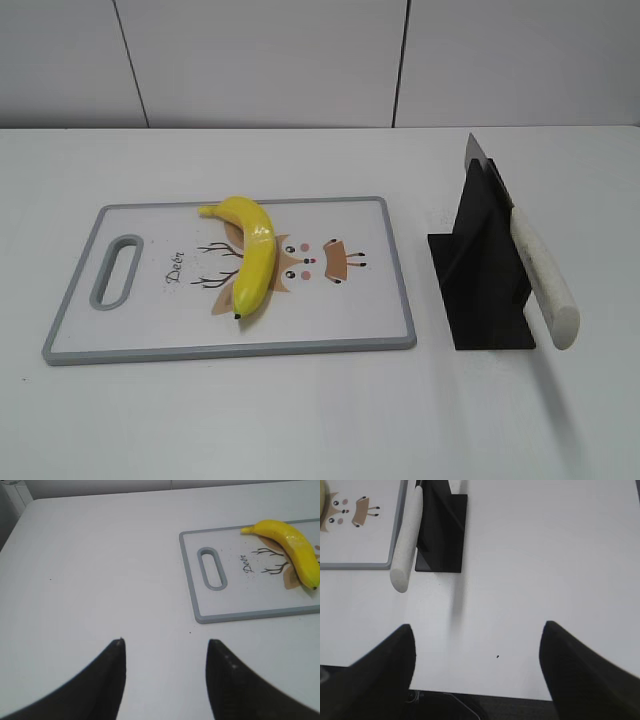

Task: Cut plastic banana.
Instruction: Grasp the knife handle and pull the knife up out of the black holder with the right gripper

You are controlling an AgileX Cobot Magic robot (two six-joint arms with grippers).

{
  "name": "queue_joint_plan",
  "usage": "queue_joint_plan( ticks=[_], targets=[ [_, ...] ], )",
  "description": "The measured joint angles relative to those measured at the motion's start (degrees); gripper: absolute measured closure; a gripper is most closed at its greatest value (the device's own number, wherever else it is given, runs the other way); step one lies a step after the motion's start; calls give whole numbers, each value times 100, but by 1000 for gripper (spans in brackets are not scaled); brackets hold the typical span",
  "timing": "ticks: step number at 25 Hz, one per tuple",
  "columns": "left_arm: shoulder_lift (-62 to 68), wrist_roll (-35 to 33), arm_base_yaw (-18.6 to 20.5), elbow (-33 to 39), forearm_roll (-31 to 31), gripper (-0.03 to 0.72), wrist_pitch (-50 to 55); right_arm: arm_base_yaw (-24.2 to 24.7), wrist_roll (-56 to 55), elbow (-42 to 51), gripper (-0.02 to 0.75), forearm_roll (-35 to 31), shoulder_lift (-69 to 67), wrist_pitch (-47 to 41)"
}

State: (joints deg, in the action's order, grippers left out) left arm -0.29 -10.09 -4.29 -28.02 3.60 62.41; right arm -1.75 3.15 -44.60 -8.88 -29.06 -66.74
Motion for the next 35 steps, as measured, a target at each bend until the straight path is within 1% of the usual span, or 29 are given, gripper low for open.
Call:
queue_joint_plan(
  ticks=[3,6,11,15,18,20,24,27,30,35],
  targets=[
    [0,0,0,0,0,223,0,-45,-18,-234,147,-99,-453,-18],
    [0,0,0,0,-4,228,0,-314,-142,-402,147,-147,-831,-36],
    [0,0,0,0,-4,235,0,-1069,-255,-684,147,-112,-1497,-81],
    [0,0,0,0,-4,237,0,-1634,-447,-925,147,199,-2078,-166],
    [0,0,0,0,-4,237,0,-1981,-659,-1199,147,435,-2533,-278],
    [0,0,0,0,-4,237,0,-2165,-781,-1434,149,470,-2854,-284],
    [0,0,0,0,-4,237,0,-2255,-1019,-1884,195,486,-3547,-286],
    [0,0,0,0,-4,237,0,-2255,-1115,-2161,222,265,-4137,-279],
    [0,0,0,0,-4,237,0,-2286,-1136,-2302,231,108,-4740,-274],
    [0,0,0,0,-4,237,0,-2292,-1398,-2312,232,303,-5538,-252]
  ],
)
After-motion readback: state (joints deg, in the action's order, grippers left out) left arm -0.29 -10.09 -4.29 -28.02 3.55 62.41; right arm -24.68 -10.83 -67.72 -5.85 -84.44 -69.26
